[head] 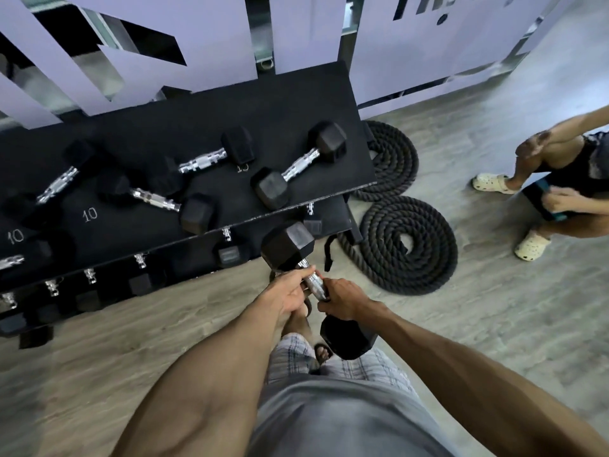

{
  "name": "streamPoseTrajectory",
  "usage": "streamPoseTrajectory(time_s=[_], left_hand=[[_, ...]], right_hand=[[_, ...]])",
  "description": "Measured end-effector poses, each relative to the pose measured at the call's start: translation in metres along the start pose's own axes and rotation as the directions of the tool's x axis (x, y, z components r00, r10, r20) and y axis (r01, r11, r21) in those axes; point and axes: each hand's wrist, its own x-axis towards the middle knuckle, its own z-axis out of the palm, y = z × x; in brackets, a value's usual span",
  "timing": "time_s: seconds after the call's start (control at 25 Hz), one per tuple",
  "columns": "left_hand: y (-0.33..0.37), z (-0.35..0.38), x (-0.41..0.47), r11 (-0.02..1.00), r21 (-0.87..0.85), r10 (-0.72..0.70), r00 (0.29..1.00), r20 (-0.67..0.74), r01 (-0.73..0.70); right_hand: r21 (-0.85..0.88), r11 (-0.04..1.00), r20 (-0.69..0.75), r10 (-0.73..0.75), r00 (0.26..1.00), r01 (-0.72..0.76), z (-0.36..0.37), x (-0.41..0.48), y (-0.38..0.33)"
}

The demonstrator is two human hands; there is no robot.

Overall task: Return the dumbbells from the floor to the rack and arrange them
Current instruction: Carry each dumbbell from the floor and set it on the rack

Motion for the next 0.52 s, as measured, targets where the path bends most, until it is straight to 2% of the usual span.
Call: streamPoseTrajectory(time_s=[0.24,0.52], left_hand=[[0.123,0.017,0.051,0.998,0.06,0.022,1.0,0.016,-0.023],[0.265,0.037,0.069,0.99,0.12,0.076,0.997,0.029,-0.078]], right_hand=[[0.026,1.0,-0.02,0.006,1.0,-0.005,-0.092,0.091,-0.017],[0.071,0.997,-0.083,-0.022,0.996,0.028,-0.187,0.18,-0.043]])
